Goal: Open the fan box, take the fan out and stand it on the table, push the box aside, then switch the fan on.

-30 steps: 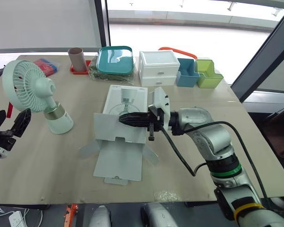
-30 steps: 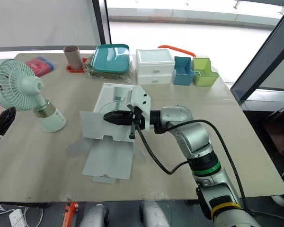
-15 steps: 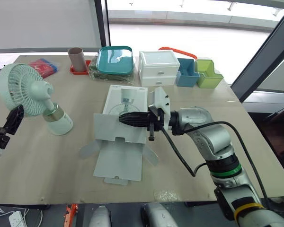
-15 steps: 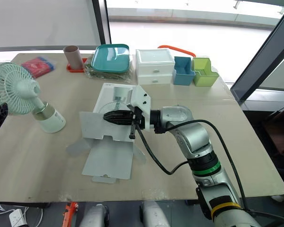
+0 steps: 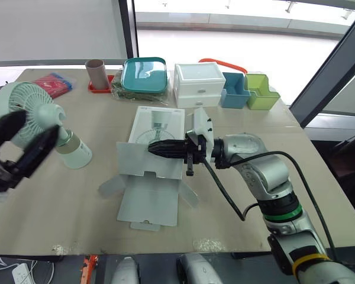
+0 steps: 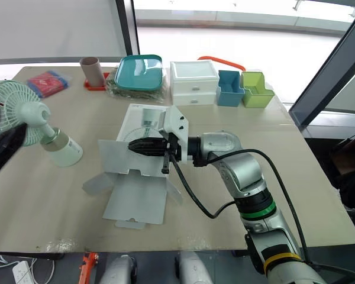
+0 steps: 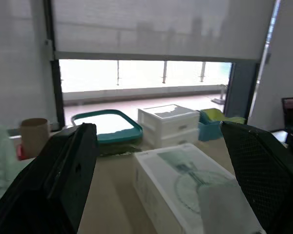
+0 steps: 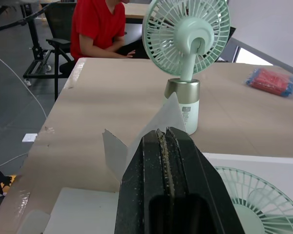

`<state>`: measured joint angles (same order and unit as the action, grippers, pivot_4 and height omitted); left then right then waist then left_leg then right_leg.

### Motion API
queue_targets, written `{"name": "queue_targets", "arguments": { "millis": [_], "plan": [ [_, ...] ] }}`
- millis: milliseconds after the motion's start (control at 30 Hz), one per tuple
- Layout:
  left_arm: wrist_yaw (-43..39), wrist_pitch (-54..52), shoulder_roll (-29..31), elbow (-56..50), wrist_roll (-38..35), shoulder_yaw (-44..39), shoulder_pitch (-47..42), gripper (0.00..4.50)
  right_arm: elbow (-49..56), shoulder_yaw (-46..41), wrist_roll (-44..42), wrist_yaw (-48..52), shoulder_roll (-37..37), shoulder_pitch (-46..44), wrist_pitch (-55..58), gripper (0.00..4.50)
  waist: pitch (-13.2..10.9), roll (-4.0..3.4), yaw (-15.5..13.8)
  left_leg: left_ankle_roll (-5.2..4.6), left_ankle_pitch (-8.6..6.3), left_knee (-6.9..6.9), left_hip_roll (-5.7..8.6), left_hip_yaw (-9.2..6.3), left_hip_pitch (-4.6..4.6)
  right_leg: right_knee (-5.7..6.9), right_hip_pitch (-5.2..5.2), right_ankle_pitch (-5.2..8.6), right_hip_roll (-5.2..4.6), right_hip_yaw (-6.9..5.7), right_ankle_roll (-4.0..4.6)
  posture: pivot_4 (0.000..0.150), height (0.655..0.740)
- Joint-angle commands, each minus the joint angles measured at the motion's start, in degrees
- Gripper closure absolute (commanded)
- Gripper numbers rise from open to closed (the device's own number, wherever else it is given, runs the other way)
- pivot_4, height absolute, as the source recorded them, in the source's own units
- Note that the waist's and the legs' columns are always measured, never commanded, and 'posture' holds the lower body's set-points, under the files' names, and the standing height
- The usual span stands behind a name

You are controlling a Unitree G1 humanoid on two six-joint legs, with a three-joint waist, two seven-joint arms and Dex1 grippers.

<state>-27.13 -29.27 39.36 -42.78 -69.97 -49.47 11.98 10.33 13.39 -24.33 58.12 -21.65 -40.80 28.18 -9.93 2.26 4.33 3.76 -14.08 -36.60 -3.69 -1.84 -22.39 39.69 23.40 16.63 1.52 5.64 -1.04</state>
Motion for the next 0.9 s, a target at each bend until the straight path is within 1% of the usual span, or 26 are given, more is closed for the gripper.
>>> {"name": "queue_targets", "arguments": {
  "millis": [33, 67, 100, 167, 200, 233, 267, 300, 367, 433, 467, 500, 600, 767, 900],
  "plan": [
    [-5.59, 1.42, 1.44, -0.01, 9.51, 11.80, 0.05, 0.03, 5.49, -2.52, -3.13, -0.84, -0.11, -0.89, 1.51, 4.50, 0.00, 0.00, 0.00, 0.00, 0.00, 0.00, 0.00, 0.00, 0.00, 0.00, -0.01, 0.00, 0.00, 0.00, 0.00, 0.150, 0.7400],
    [-6.63, 1.85, 1.30, 0.95, 10.83, 13.63, -0.08, 0.03, 6.40, -2.50, -3.36, -1.02, -0.26, -0.61, 1.86, 4.50, -0.04, -0.07, -0.01, 0.00, 0.00, 0.00, 0.01, 0.00, 0.01, 0.00, -0.01, 0.00, 0.00, 0.00, -0.01, 0.150, 0.7400],
    [-7.35, 2.11, 1.23, 1.50, 11.59, 14.83, -0.16, 0.00, 6.89, -2.50, -3.46, -1.10, -0.39, -0.43, 2.03, 3.97, -0.05, -0.08, -0.01, 0.01, 0.00, 0.00, 0.01, 0.01, 0.00, 0.00, 0.00, 0.00, 0.00, 0.02, 0.00, 0.150, 0.7400],
    [-10.63, 2.68, 1.16, 4.55, 13.85, 18.26, -0.21, 0.00, 9.44, -3.47, -4.48, -1.86, -1.42, 0.17, 3.57, 3.18, -0.08, -0.13, 0.01, 0.00, 0.00, 0.00, 0.00, 0.00, 0.01, 0.00, 0.01, 0.00, 0.04, 0.01, 0.00, 0.150, 0.7400],
    [-12.16, 3.12, 1.22, 5.88, 15.17, 19.60, -0.12, 0.00, 10.42, -3.97, -4.82, -2.43, -1.87, 0.41, 4.24, 3.02, -0.11, -0.18, 0.03, 0.00, 0.00, 0.00, 0.00, 0.00, 0.01, 0.00, 0.01, 0.00, 0.05, 0.02, 0.00, 0.150, 0.7400],
    [-13.88, 3.79, 1.27, 6.98, 16.38, 20.87, 0.01, 0.00, 11.39, -4.55, -5.26, -2.97, -2.36, 0.72, 5.04, 2.65, -0.12, -0.20, 0.07, 0.00, 0.00, 0.01, 0.00, 0.00, 0.01, 0.00, 0.02, 0.00, 0.05, 0.02, 0.00, 0.150, 0.7400],
    [-15.22, 4.31, 1.34, 7.98, 17.22, 21.69, 0.07, 0.00, 12.22, -4.96, -5.54, -3.53, -2.73, 1.04, 5.67, 2.39, -0.12, -0.20, 0.02, 0.00, 0.00, 0.01, -0.01, 0.00, -0.01, 0.00, 0.04, 0.00, 0.07, 0.02, 0.00, 0.150, 0.7400],
    [-16.21, 4.95, 1.27, 9.08, 18.03, 22.22, -0.11, 0.00, 13.03, -5.29, -5.68, -3.97, -3.12, 1.40, 6.22, 2.00, -0.14, -0.22, 0.00, 0.00, 0.00, 0.02, -0.01, 0.00, -0.02, -0.01, 0.04, 0.01, 0.05, 0.03, -0.01, 0.150, 0.7400],
    [-16.95, 5.83, 1.40, 11.05, 19.70, 22.87, -0.70, 0.00, 14.54, -6.02, -5.81, -4.84, -3.95, 2.30, 7.25, 1.31, -0.16, -0.27, -0.04, 0.00, 0.00, 0.02, 0.01, 0.01, -0.04, -0.03, 0.03, 0.02, 0.02, 0.02, -0.02, 0.150, 0.7400],
    [-18.81, 6.43, 1.77, 12.43, 20.03, 22.75, -1.53, 0.00, 16.55, -7.22, -6.35, -5.93, -5.49, 3.84, 8.76, 0.75, -0.16, -0.26, -0.05, 0.00, 0.00, 0.01, 0.02, 0.01, -0.05, -0.04, 0.03, 0.02, 0.02, 0.02, -0.03, 0.150, 0.7400],
    [-19.56, 6.73, 1.84, 13.03, 20.06, 22.81, -2.12, 0.00, 17.39, -7.64, -6.22, -6.37, -6.44, 4.62, 9.17, 0.24, -0.16, -0.27, -0.05, 0.00, 0.00, 0.01, 0.01, 0.00, -0.05, -0.04, 0.03, 0.03, 0.02, 0.01, -0.02, 0.150, 0.7400],
    [-20.40, 7.41, 1.88, 13.84, 20.64, 23.40, -3.04, 0.00, 18.40, -8.37, -6.31, -6.71, -7.45, 5.67, 9.65, 0.06, -0.17, -0.27, -0.05, 0.00, 0.00, 0.01, 0.01, 0.00, -0.05, -0.04, 0.03, 0.02, 0.02, 0.01, -0.02, 0.150, 0.7400],
    [-22.82, 10.77, 1.75, 16.54, 24.94, 26.80, -7.27, 0.00, 21.95, -11.03, -6.34, -9.81, -10.57, 9.66, 12.84, 0.02, -0.18, -0.29, -0.24, 0.00, 0.00, 0.02, 0.02, 0.01, -0.07, -0.06, 0.03, 0.04, 0.01, 0.02, -0.06, 0.150, 0.7400],
    [-23.06, 12.88, -0.19, 19.48, 27.63, 30.19, -13.56, 0.00, 27.99, -15.13, -7.33, -11.50, -16.45, 18.27, 16.22, 0.02, -0.18, -0.29, -0.68, -0.02, -0.01, 0.01, 0.08, -0.03, -0.13, -0.15, -0.01, 0.08, -0.02, 0.04, -0.12, 0.150, 0.7400],
    [-23.85, 13.47, -0.97, 21.46, 28.98, 31.31, -14.77, 0.00, 31.72, -15.63, -8.08, -11.19, -20.14, 23.57, 17.63, 0.02, -0.22, -0.36, -1.07, -0.08, -0.05, 0.02, 0.09, 0.05, -0.11, -0.21, -0.01, 0.10, 0.01, 0.15, -0.17, 0.150, 0.7400]
  ]
}}
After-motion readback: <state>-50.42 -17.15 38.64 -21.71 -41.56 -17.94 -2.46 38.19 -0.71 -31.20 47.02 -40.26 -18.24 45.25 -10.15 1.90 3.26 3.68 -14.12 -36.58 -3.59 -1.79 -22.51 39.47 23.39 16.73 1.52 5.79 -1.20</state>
